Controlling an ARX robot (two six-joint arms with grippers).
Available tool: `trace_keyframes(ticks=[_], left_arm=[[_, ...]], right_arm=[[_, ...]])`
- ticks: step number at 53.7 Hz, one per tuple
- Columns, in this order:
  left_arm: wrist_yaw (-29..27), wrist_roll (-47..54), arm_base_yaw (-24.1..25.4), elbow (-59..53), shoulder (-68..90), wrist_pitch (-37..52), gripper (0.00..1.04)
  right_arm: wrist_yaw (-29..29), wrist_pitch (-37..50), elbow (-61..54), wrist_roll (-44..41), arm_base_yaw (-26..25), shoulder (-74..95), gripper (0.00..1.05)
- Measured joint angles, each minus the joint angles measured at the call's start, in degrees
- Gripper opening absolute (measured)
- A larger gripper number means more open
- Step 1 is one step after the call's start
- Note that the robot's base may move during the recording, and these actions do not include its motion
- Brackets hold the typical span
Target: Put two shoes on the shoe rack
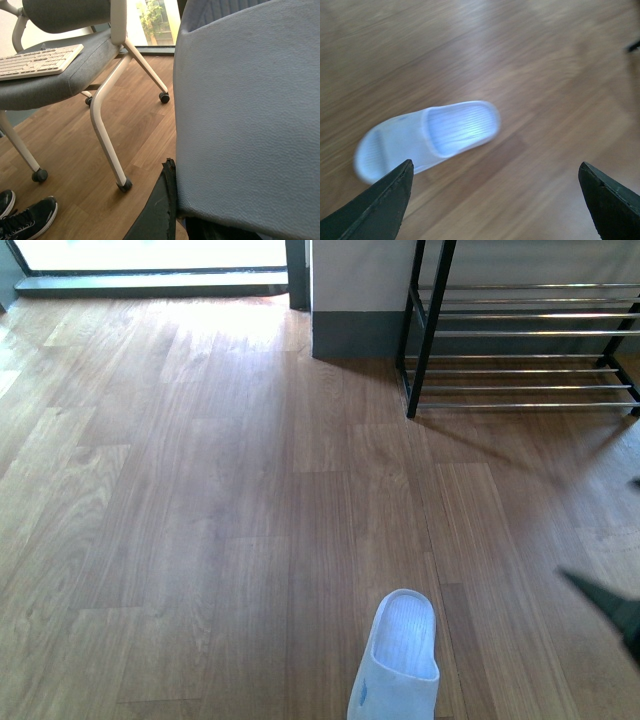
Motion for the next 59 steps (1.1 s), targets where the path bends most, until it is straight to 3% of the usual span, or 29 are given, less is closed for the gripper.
trace_keyframes(ticks=[9, 25, 34, 59], left_arm=[[0.0, 0.0, 0.0, 0.0, 0.0, 0.0, 0.02], [0.0, 0.0, 0.0, 0.0, 0.0, 0.0, 0.02], [0.0, -0.02, 0.0, 0.0, 0.0, 0.0, 0.02], [0.0, -0.02, 0.0, 0.0, 0.0, 0.0, 0.02]], right_arm=[[-4.0, -3.85, 5.64, -2.4, 5.84, 10.6, 0.96], [-3.56, -12.26, 20.83, -9.33, 16.02, 28.83, 0.96], [-3.13, -23.1, 32.39, -14.43, 13.79, 36.92, 0.96], [-1.64, -31.76, 41.75, -19.98, 9.46, 41.9, 0.96]])
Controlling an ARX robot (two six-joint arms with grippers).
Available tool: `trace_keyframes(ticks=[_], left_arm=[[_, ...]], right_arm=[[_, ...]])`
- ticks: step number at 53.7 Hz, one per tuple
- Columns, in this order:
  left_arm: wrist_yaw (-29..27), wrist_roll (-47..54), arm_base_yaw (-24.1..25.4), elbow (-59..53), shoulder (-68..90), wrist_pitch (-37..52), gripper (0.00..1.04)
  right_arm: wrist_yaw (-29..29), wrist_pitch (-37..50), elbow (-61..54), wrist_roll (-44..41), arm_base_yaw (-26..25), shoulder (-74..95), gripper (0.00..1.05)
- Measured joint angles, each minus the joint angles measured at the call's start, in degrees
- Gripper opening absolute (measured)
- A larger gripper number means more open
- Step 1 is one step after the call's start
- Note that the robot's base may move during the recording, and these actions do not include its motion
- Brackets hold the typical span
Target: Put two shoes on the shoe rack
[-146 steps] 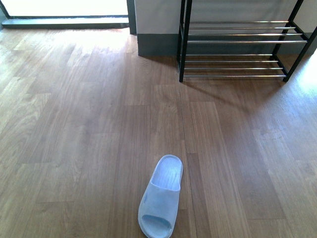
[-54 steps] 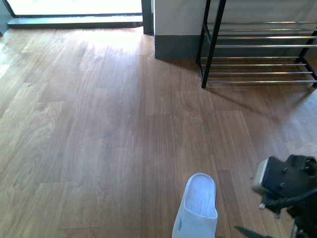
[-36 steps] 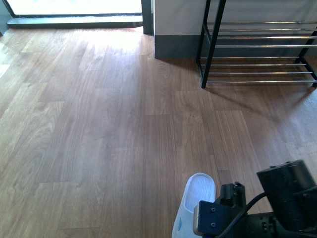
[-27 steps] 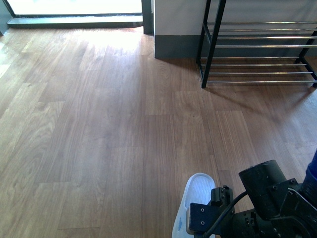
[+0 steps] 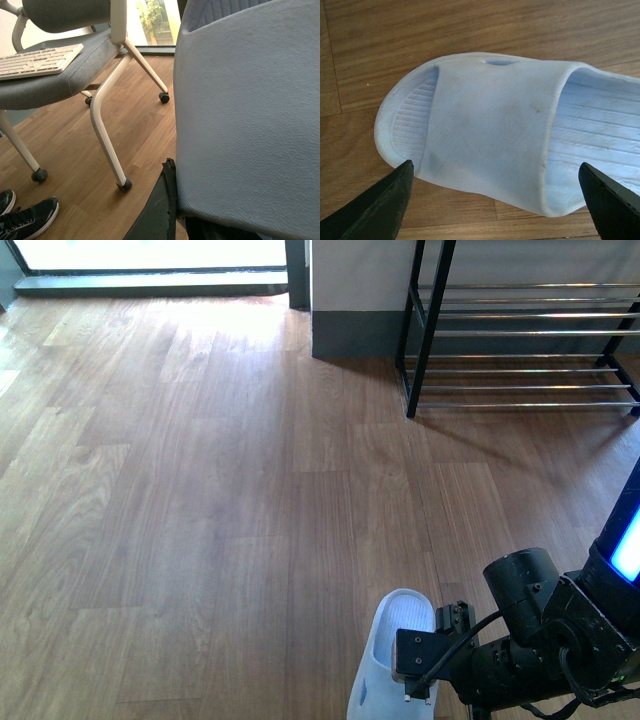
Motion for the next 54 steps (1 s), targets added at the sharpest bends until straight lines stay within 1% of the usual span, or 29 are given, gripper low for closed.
trace_keyframes(ticks=[11, 12, 13, 18, 21, 27, 31, 36, 37, 39, 41, 43, 50, 54], left_arm=[[0.0, 0.0, 0.0, 0.0, 0.0, 0.0, 0.02], [0.0, 0.0, 0.0, 0.0, 0.0, 0.0, 0.02], [0.0, 0.0, 0.0, 0.0, 0.0, 0.0, 0.02], [0.0, 0.0, 0.0, 0.0, 0.0, 0.0, 0.02], [0.0, -0.02, 0.0, 0.0, 0.0, 0.0, 0.02], [0.0, 0.0, 0.0, 0.0, 0.0, 0.0, 0.02], [0.0, 0.0, 0.0, 0.0, 0.0, 0.0, 0.02], [0.0, -0.02, 0.0, 0.0, 0.0, 0.0, 0.02], [0.0, 0.0, 0.0, 0.0, 0.0, 0.0, 0.02], [0.0, -0.02, 0.0, 0.0, 0.0, 0.0, 0.02], [0.0, -0.02, 0.0, 0.0, 0.0, 0.0, 0.02], [0.0, 0.0, 0.0, 0.0, 0.0, 0.0, 0.02], [0.0, -0.02, 0.0, 0.0, 0.0, 0.0, 0.02], [0.0, -0.02, 0.0, 0.0, 0.0, 0.0, 0.02]], right_arm=[[0.13, -1.33, 1.68, -2.54, 0.42, 3.26, 0.96], [0.17, -1.6, 1.79, -2.8, 0.42, 3.37, 0.94], [0.17, -2.19, 2.01, -3.15, 0.42, 3.43, 0.9], [0.85, -3.32, 2.4, -4.31, 0.39, 3.67, 0.79], [1.29, -4.72, 2.84, -5.16, 0.28, 3.78, 0.7], [1.9, -6.64, 3.02, -6.43, -0.02, 3.78, 0.58], [2.6, -8.24, 3.04, -7.41, -0.39, 3.78, 0.47], [3.39, -9.31, 3.04, -8.59, -0.83, 3.82, 0.37], [3.61, -9.68, 3.04, -8.87, -0.98, 3.87, 0.33], [3.72, -9.88, 3.04, -9.05, -1.18, 3.89, 0.3], [3.85, -9.75, 3.04, -9.42, -1.46, 4.02, 0.24], [3.85, -9.75, 3.04, -9.51, -1.57, 4.07, 0.21], [3.72, -9.14, 2.51, -9.53, -1.97, 4.11, 0.01], [3.32, -7.32, 1.6, -9.18, -2.03, 4.0, 0.02]])
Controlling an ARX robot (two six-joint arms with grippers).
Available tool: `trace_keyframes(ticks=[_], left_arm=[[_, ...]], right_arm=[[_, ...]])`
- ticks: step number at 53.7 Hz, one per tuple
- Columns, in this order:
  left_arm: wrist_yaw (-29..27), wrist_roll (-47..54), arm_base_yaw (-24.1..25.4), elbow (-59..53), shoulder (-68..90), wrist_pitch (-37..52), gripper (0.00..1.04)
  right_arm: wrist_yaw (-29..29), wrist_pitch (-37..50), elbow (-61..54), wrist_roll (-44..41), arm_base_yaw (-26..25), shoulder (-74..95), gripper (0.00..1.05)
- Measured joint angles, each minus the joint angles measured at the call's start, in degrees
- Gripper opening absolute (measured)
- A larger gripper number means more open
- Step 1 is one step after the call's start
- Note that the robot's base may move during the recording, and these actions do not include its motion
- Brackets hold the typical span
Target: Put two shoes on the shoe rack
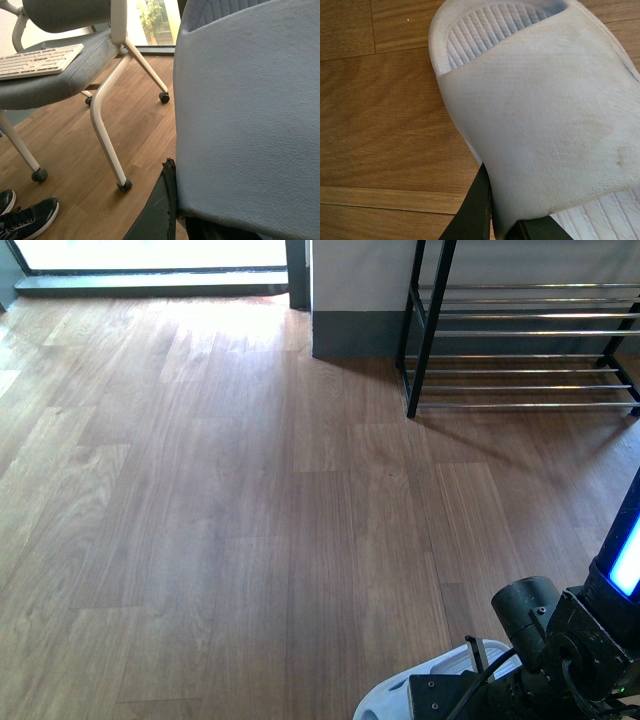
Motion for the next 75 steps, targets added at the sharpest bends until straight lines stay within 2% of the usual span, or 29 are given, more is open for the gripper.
trace_keyframes(ticks=[13, 20, 24, 26, 33, 41, 49, 54, 75], left_arm=[[0.0, 0.02, 0.0, 0.0, 0.0, 0.0, 0.02], [0.0, 0.02, 0.0, 0.0, 0.0, 0.0, 0.02], [0.0, 0.0, 0.0, 0.0, 0.0, 0.0, 0.02], [0.0, 0.02, 0.0, 0.0, 0.0, 0.0, 0.02], [0.0, 0.0, 0.0, 0.0, 0.0, 0.0, 0.02], [0.0, 0.0, 0.0, 0.0, 0.0, 0.0, 0.02], [0.0, 0.0, 0.0, 0.0, 0.0, 0.0, 0.02], [0.0, 0.0, 0.0, 0.0, 0.0, 0.0, 0.02], [0.0, 0.0, 0.0, 0.0, 0.02, 0.0, 0.02]], right_arm=[[-1.9, 15.02, -8.48, 8.83, -0.24, -8.72, 0.02], [3.76, 26.84, -15.91, 20.09, -0.28, -23.71, 0.02], [6.82, 28.96, -20.87, 29.35, -0.22, -35.82, 0.02], [6.91, 27.74, -23.15, 33.79, -0.2, -42.49, 0.02], [14.23, 22.25, -28.63, 44.83, 0.96, -67.19, 0.02], [24.7, 16.65, -32.3, 51.12, 3.3, -94.07, 0.02], [32.94, 13.14, -36.52, 53.57, 5.92, -109.39, 0.02], [33.7, 12.09, -37.99, 54.69, 6.75, -115.93, 0.02], [33.9, 11.89, -38.34, 55.58, 6.93, -115.95, 0.02]])
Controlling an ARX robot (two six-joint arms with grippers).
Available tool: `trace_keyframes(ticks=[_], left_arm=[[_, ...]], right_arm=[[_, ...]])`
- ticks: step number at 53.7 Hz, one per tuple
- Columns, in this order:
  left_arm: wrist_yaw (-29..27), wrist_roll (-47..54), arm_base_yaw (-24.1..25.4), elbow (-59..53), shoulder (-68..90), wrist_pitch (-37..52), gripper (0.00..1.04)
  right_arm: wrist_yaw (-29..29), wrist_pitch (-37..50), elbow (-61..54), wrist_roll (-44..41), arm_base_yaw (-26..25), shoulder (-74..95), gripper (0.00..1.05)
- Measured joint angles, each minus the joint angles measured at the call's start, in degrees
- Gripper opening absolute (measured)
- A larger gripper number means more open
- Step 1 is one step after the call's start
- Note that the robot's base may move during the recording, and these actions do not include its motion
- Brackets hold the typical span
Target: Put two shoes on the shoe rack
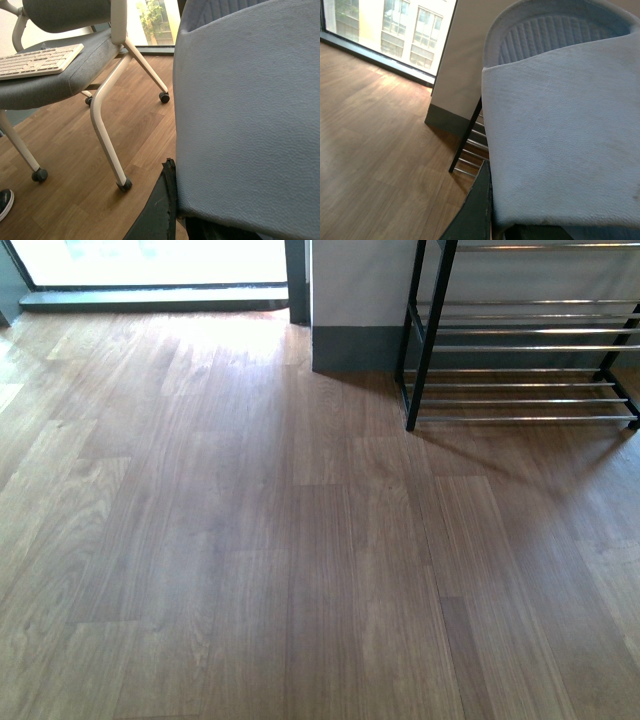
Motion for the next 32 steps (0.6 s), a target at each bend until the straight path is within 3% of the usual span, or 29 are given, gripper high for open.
trace_keyframes(ticks=[32], left_arm=[[-0.09, -0.02, 0.02, 0.0, -0.02, 0.0, 0.02]], right_arm=[[-0.04, -0.02, 0.02, 0.04, 0.28, -0.02, 0.02]])
